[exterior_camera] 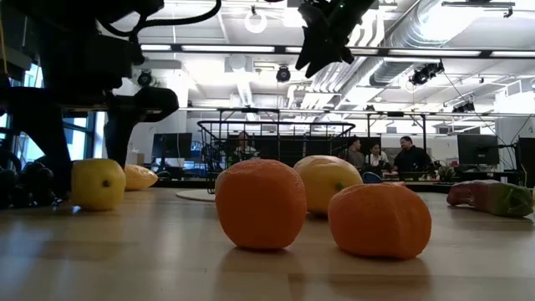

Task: Build produce basket
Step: Put the left yellow lemon into the black basket, then put the carrot into the black basket

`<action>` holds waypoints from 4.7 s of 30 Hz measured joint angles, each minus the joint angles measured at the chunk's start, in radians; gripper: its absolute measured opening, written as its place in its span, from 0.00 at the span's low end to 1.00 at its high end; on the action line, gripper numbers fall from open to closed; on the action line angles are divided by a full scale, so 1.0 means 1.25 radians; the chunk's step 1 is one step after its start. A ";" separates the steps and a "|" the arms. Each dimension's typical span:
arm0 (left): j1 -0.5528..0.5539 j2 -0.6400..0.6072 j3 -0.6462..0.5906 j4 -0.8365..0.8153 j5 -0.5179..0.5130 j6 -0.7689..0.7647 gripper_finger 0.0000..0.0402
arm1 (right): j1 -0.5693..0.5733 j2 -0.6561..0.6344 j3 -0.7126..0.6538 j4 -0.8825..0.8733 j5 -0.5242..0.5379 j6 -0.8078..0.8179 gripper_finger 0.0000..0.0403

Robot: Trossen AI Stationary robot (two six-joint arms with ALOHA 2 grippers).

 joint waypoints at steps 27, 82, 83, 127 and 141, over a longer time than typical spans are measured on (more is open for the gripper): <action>0.105 -0.072 0.215 -0.074 -0.169 -0.591 0.29 | -0.089 -0.169 0.000 -0.054 -0.002 -0.027 0.46; 0.545 0.121 0.333 -0.048 -0.062 -0.366 0.40 | -0.195 -0.013 -0.002 -0.558 0.027 0.454 0.46; 0.545 0.121 0.333 -0.048 -0.062 -0.366 0.42 | -0.195 -0.013 -0.002 -0.566 0.027 0.454 0.46; 0.545 -0.269 0.334 -0.077 -0.049 -0.312 0.53 | -0.103 -0.093 -0.041 -0.624 0.202 0.761 0.46; 0.545 -0.341 0.334 -0.077 -0.157 -0.297 0.53 | -0.185 -0.102 -0.347 -0.246 0.139 0.753 0.46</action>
